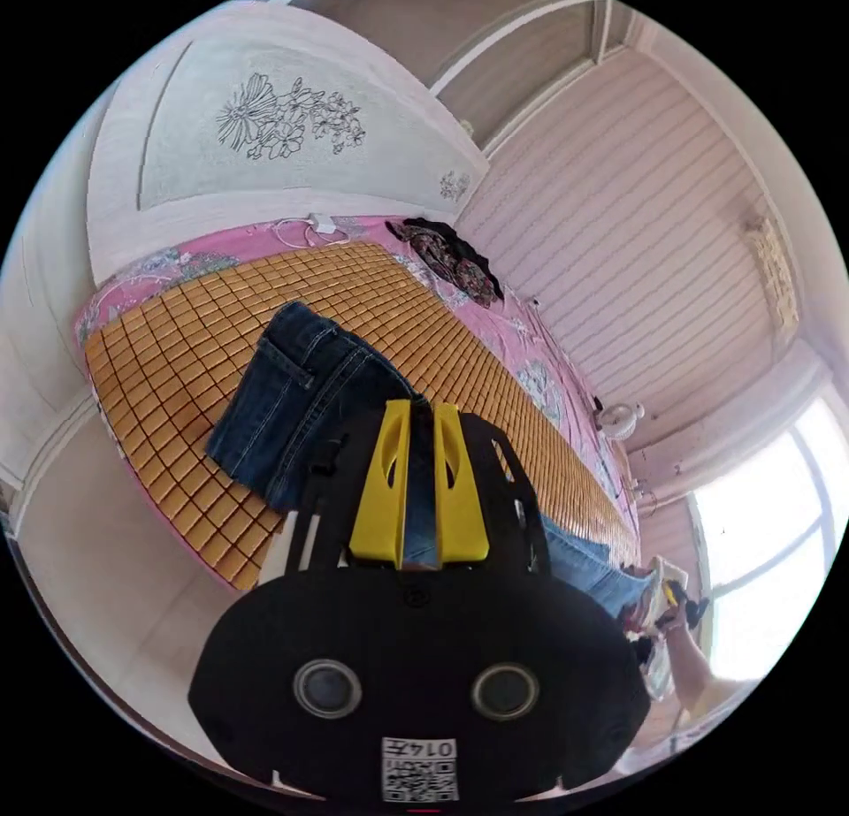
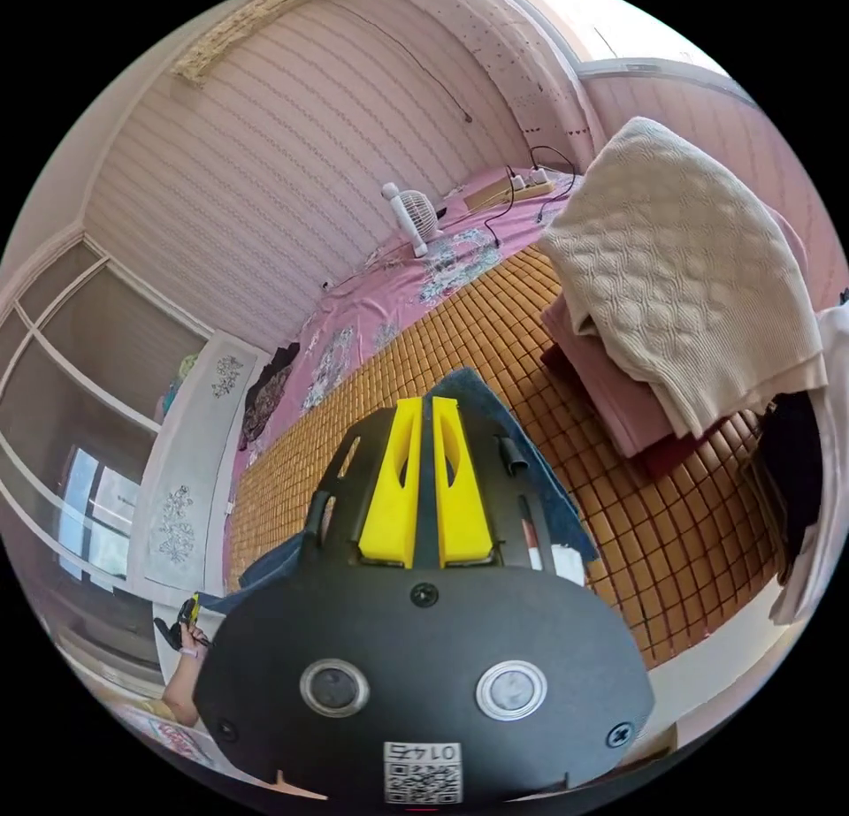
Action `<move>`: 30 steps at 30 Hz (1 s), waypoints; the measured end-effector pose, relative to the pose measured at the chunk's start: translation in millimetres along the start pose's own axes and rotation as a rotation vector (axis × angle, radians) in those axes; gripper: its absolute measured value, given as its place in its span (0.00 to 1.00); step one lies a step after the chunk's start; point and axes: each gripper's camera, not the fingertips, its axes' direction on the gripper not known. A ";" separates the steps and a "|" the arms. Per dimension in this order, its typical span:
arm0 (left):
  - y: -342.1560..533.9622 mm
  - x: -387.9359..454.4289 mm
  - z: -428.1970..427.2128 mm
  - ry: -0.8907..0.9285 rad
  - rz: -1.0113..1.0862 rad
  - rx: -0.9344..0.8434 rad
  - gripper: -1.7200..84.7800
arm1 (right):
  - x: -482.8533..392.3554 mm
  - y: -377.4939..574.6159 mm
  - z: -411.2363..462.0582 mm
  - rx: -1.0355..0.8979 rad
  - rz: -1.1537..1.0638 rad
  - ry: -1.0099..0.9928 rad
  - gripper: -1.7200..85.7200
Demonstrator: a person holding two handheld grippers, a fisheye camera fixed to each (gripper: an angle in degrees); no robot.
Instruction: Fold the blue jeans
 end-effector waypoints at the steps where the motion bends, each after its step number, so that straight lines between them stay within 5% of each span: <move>1: 0.5 -0.2 8.6 -0.004 -0.039 0.005 0.07 | -8.2 -12.7 15.5 0.023 0.052 0.044 0.06; 5: 21.5 9.4 41.2 -0.044 -0.063 0.050 0.05 | -18.0 -4.3 69.9 -0.042 0.105 0.156 0.08; 9: 59.8 56.2 103.5 -0.198 0.245 -0.214 0.01 | -21.2 28.0 127.4 -0.279 0.010 0.282 0.07; 12: 99.6 80.5 171.0 -0.328 0.385 -0.497 0.01 | -39.5 51.9 172.6 -0.463 -0.156 0.470 0.03; 19: 149.7 137.3 226.0 -0.587 0.838 -0.676 0.01 | -102.0 97.9 199.3 -0.505 -0.650 0.839 0.01; 28: 175.6 106.8 202.1 -0.530 0.737 -0.787 0.01 | -48.3 179.3 81.1 -0.615 -0.370 0.529 0.01; 30: 180.4 104.5 180.6 -0.385 0.658 -0.725 0.01 | -37.6 202.7 56.9 -0.626 -0.349 0.499 0.01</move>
